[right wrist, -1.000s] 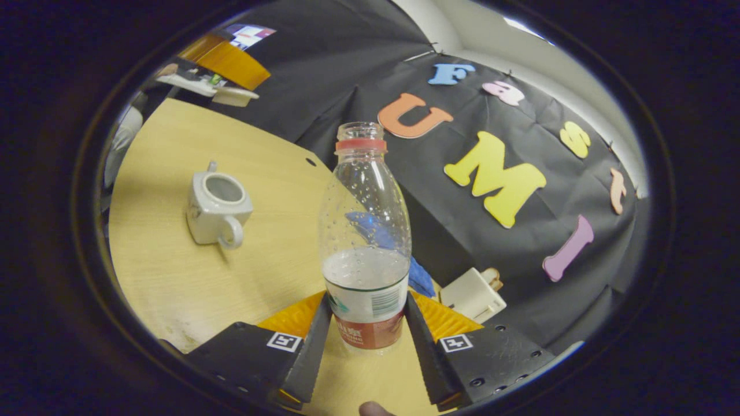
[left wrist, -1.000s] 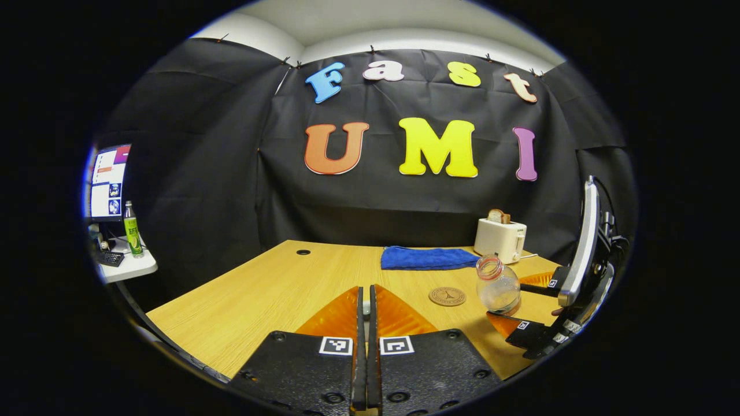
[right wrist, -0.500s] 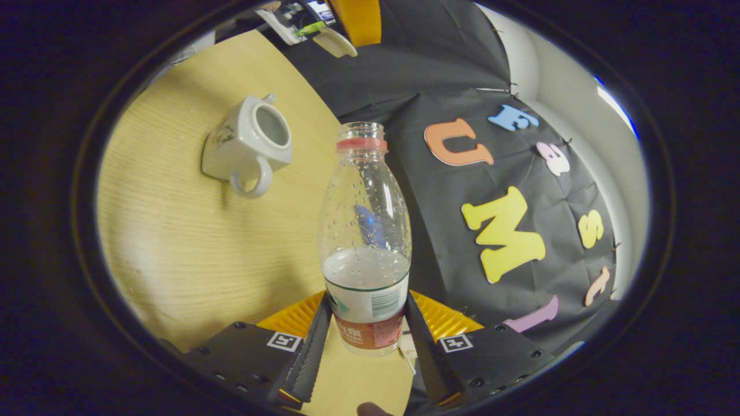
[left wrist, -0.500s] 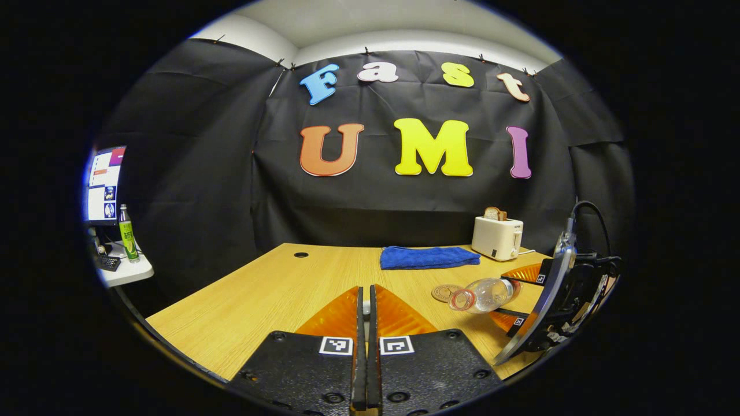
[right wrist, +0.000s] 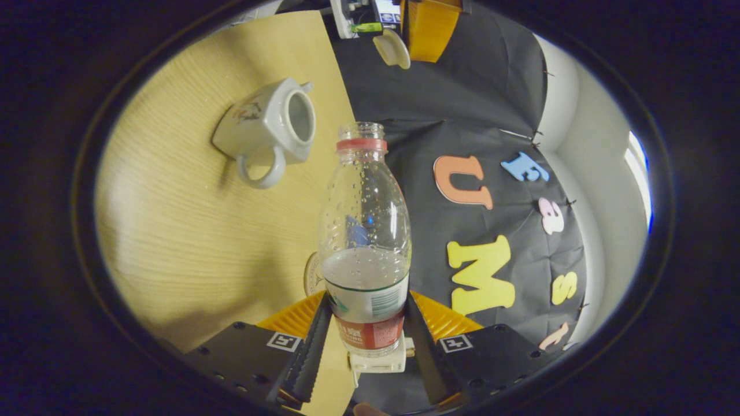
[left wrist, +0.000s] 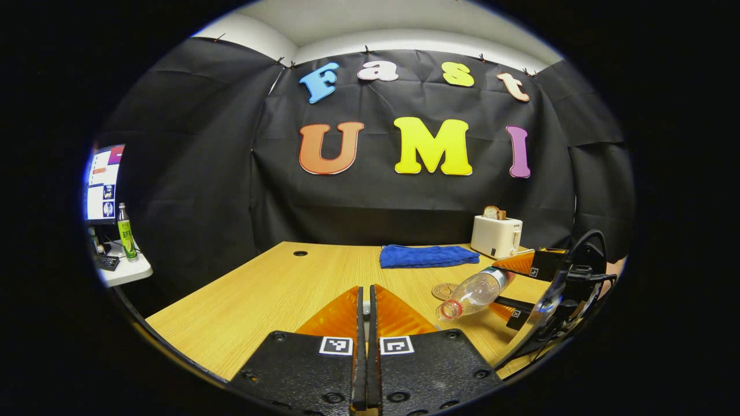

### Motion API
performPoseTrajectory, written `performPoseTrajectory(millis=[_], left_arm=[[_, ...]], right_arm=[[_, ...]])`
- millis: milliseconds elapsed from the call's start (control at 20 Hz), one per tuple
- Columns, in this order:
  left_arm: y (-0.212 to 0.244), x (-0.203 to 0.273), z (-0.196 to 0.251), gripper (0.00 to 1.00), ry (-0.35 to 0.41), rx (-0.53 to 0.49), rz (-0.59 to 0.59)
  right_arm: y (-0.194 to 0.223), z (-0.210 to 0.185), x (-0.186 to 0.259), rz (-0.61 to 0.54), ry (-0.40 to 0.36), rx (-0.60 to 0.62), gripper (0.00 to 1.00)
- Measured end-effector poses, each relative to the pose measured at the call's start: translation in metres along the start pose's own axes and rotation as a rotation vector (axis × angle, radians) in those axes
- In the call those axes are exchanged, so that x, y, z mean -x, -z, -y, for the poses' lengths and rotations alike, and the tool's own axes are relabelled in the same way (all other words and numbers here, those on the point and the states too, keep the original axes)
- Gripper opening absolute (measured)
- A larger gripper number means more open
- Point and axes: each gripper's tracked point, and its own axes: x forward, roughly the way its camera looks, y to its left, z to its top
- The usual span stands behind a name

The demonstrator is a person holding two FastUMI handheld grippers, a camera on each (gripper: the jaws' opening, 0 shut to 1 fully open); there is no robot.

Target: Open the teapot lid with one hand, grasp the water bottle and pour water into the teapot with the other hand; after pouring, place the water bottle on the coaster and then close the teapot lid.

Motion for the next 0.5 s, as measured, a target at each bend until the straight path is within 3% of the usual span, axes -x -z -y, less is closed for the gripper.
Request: performPoseTrajectory(millis=[500], left_arm=[[-0.002, 0.003, -0.006, 0.03, -0.007, 0.000, 0.003]], right_arm=[[-0.011, 0.013, -0.003, 0.027, 0.033, 0.167, 0.71]])
